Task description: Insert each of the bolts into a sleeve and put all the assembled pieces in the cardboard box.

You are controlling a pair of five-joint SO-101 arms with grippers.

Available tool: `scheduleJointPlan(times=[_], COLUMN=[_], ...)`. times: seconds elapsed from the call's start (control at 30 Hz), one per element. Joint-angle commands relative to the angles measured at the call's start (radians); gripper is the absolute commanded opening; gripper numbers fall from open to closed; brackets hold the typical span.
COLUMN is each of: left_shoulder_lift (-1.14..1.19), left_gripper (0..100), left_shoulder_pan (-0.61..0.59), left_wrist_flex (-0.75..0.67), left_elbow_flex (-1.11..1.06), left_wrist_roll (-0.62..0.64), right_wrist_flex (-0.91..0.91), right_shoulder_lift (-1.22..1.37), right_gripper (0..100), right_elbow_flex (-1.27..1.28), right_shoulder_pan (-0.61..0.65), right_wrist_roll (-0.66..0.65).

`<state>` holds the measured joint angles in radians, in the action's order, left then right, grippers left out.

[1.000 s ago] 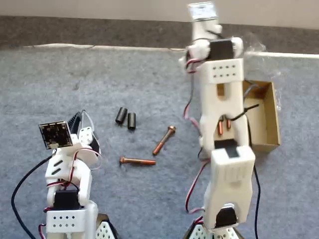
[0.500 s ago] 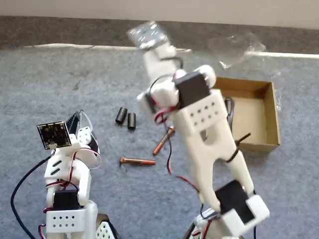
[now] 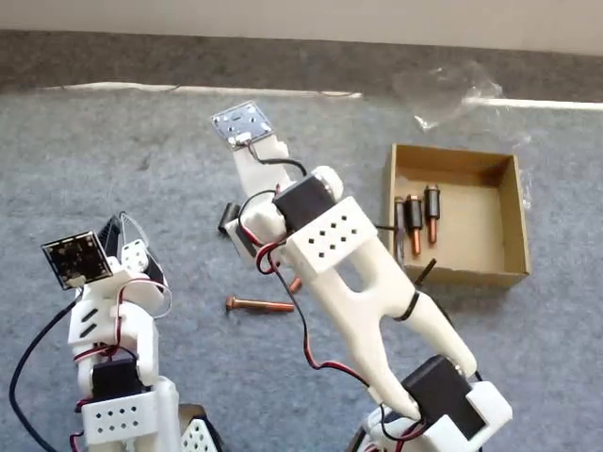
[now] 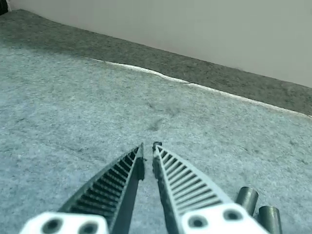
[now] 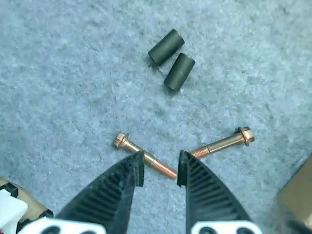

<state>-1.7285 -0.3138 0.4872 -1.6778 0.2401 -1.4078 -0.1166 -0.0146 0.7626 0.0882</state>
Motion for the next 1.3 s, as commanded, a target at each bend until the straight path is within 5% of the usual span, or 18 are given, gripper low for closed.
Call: scheduleJointPlan(times=[0.0, 0.67, 1.27], left_shoulder_lift=[-0.013, -0.012, -0.012], left_gripper=[5, 5, 5], left_shoulder_pan=[-0.015, -0.015, -0.015], left_wrist_flex=[-0.020, -0.018, -0.018], left_elbow_flex=[-0.022, -0.022, -0.022], left_wrist_roll=[0.009, 0.008, 0.008], right_wrist_flex=[0.033, -0.148, -0.191], right_shoulder_lift=[0.015, 0.792, 0.972], right_gripper=[10.2, 10.3, 15.2], right_elbow_flex=[-0.008, -0.832, -1.073], right_shoulder_pan=[0.010, 0.008, -0.036], right_wrist_roll=[0.029, 0.358, 0.367])
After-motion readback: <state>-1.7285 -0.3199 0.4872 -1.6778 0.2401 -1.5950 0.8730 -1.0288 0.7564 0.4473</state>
